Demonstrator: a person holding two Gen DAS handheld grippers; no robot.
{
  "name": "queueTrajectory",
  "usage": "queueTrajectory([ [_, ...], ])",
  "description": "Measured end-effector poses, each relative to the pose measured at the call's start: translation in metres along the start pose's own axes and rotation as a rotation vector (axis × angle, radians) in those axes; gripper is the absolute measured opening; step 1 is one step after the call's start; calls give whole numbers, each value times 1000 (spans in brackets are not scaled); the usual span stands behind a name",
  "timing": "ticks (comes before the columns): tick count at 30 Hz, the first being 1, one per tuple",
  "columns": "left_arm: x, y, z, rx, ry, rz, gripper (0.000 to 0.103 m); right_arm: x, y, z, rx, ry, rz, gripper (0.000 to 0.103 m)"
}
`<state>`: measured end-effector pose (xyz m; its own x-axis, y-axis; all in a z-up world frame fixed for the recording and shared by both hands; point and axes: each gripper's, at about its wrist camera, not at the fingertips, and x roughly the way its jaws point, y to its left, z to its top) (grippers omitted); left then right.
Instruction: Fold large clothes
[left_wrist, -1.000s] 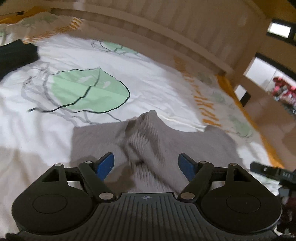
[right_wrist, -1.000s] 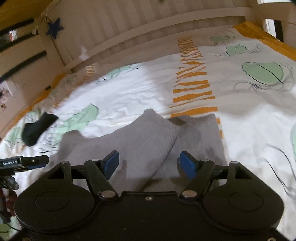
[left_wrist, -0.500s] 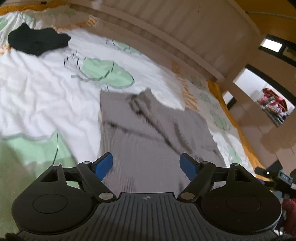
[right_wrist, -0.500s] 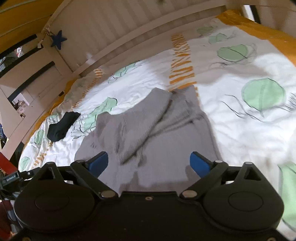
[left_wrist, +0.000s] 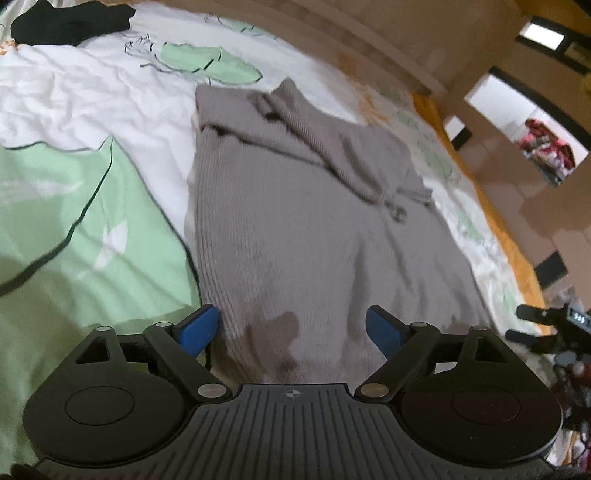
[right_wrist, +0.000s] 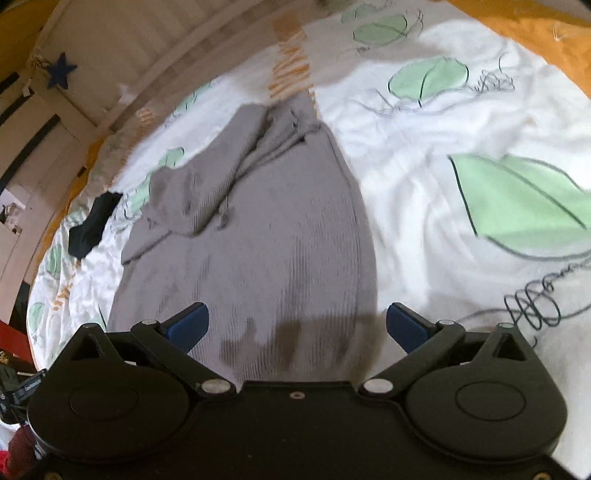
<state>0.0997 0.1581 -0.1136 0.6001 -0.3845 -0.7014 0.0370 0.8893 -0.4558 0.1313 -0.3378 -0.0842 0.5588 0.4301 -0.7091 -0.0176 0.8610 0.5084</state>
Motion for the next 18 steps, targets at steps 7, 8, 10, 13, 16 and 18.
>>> queueTrajectory([
  [7,8,-7,-16,59,96,-10,93,8,3,-13,-57,125,-11,102],
  [8,10,-9,-18,71,107,-12,96,8,3,-14,-62,132,-9,102],
  [10,14,-10,-21,74,123,-18,98,9,1,-16,-59,143,2,103],
  [13,17,-7,-23,41,125,-34,102,12,-2,-18,-50,161,28,103],
  [16,17,-4,-24,11,119,-43,102,15,-3,-19,-50,181,53,103],
  [18,16,-5,-23,8,116,-51,102,17,-4,-19,-46,188,69,103],
])
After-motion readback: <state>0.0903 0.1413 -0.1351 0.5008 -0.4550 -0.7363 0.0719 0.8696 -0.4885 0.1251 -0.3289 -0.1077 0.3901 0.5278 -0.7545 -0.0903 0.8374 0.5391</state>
